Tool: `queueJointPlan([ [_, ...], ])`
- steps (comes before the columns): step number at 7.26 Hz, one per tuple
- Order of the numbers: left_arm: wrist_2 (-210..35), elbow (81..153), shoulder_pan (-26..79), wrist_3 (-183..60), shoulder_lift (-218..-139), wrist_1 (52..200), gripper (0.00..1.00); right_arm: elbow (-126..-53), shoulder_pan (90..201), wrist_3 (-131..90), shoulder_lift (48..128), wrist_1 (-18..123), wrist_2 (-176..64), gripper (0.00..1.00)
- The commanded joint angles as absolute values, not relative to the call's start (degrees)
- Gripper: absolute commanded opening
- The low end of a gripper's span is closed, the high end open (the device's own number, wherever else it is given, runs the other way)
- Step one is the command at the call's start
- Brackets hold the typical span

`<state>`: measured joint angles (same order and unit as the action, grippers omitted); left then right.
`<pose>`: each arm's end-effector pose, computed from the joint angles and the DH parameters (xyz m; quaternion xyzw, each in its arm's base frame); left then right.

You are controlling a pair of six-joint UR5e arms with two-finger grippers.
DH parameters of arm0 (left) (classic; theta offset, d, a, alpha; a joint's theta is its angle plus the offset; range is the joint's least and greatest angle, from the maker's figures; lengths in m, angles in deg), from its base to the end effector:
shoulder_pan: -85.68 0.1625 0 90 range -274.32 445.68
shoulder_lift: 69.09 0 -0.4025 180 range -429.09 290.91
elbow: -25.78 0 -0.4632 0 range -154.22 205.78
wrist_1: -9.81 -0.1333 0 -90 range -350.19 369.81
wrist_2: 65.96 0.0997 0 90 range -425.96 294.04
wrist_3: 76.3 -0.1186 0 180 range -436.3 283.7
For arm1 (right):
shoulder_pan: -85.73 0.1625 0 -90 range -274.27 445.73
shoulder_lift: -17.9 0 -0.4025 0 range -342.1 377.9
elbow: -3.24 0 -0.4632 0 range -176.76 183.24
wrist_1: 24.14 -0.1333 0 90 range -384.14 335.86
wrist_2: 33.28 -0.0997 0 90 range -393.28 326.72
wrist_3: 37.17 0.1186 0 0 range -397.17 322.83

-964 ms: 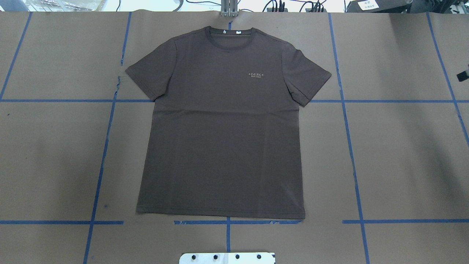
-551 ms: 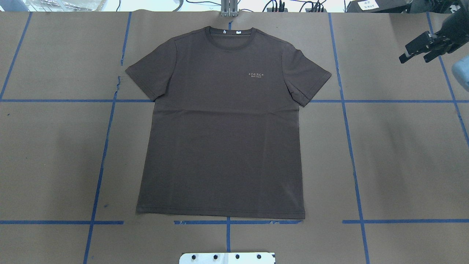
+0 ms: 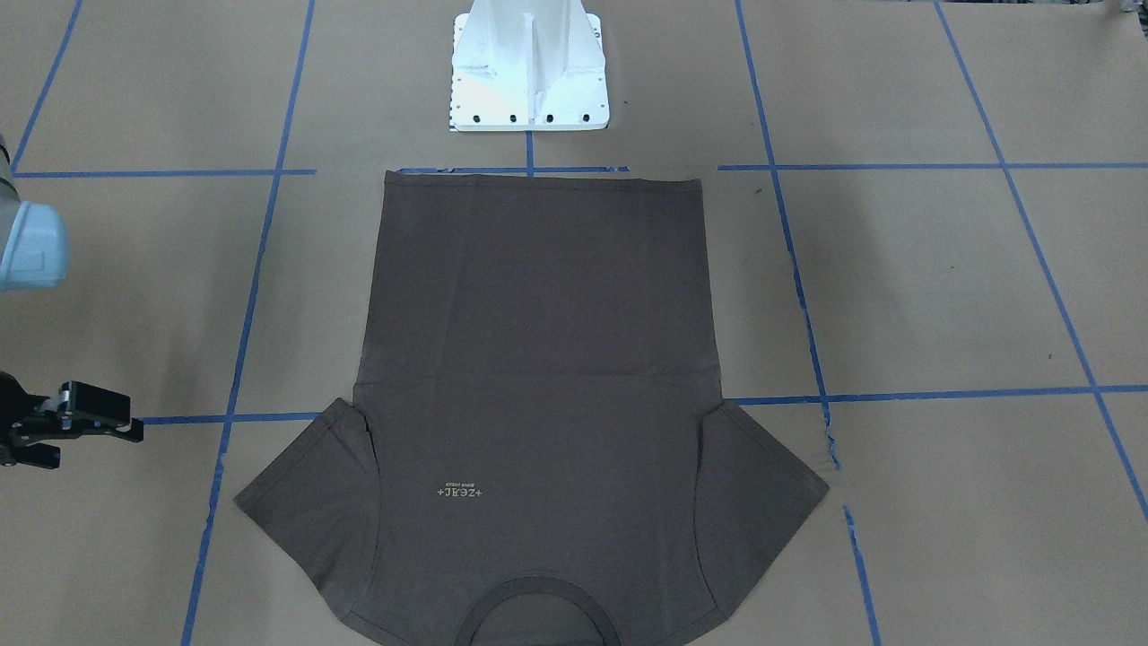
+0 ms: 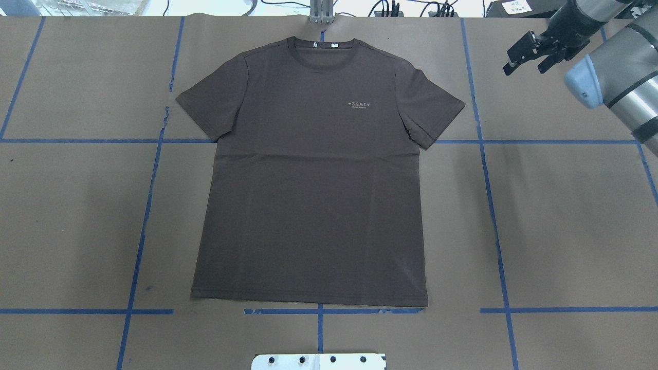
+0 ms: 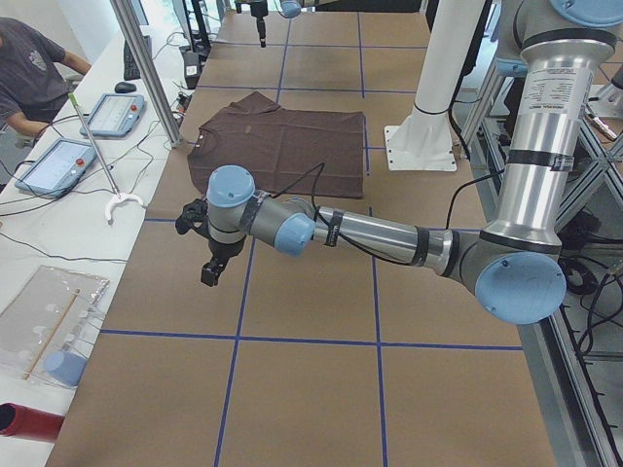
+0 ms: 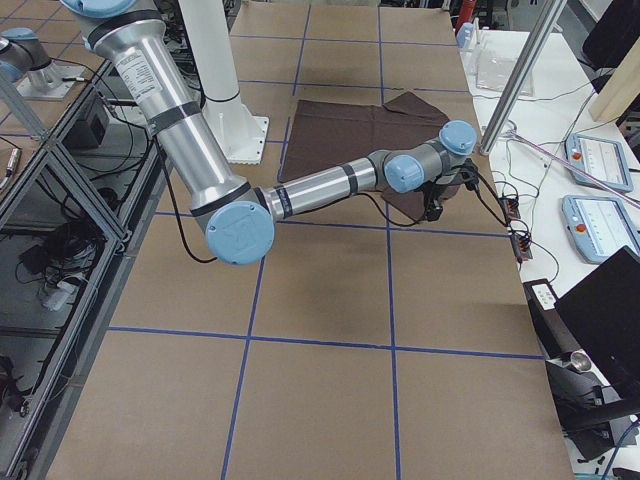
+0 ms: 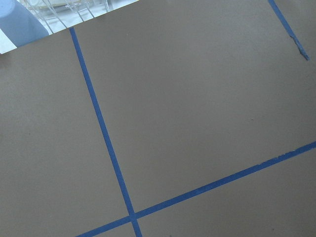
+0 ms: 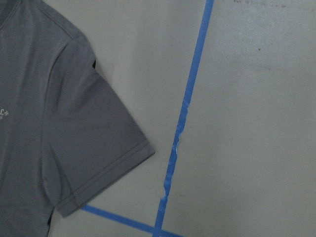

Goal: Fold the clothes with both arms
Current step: 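Move the right gripper in toward the sleeve nearest it, then grasp the sleeve edge nearest the right gripper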

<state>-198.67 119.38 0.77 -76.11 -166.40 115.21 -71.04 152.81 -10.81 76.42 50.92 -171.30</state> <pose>0.0036 -0.6362 0.5080 0.1954 0.3640 0.1216 0.9025 -0.2631 -0.7380 0.3973 0.0562 -0.4575 -0.0812 0.8837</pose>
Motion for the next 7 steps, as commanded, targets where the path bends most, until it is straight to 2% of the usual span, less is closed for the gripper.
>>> queueJointPlan([
  [1, -198.8, 119.6, 0.8, -76.0, -166.5, 115.2, 1.0, -65.2, 146.0, 2.9, 75.0, 36.8, -162.0, 1.0],
  [3, -198.8, 119.6, 0.8, -75.9, -166.5, 115.2, 1.0, -64.5, 141.3, 6.9, 74.9, 35.5, -154.9, 1.0],
  [5, -198.8, 119.6, 0.8, -75.9, -166.5, 115.2, 1.0, -60.2, 140.7, 7.0, 71.3, 35.5, -154.0, 1.0],
  [7, -198.7, 119.7, 0.7, -75.9, -166.5, 115.2, 1.0, -59.6, 139.9, 7.0, 71.2, 35.5, -152.1, 1.0],
])
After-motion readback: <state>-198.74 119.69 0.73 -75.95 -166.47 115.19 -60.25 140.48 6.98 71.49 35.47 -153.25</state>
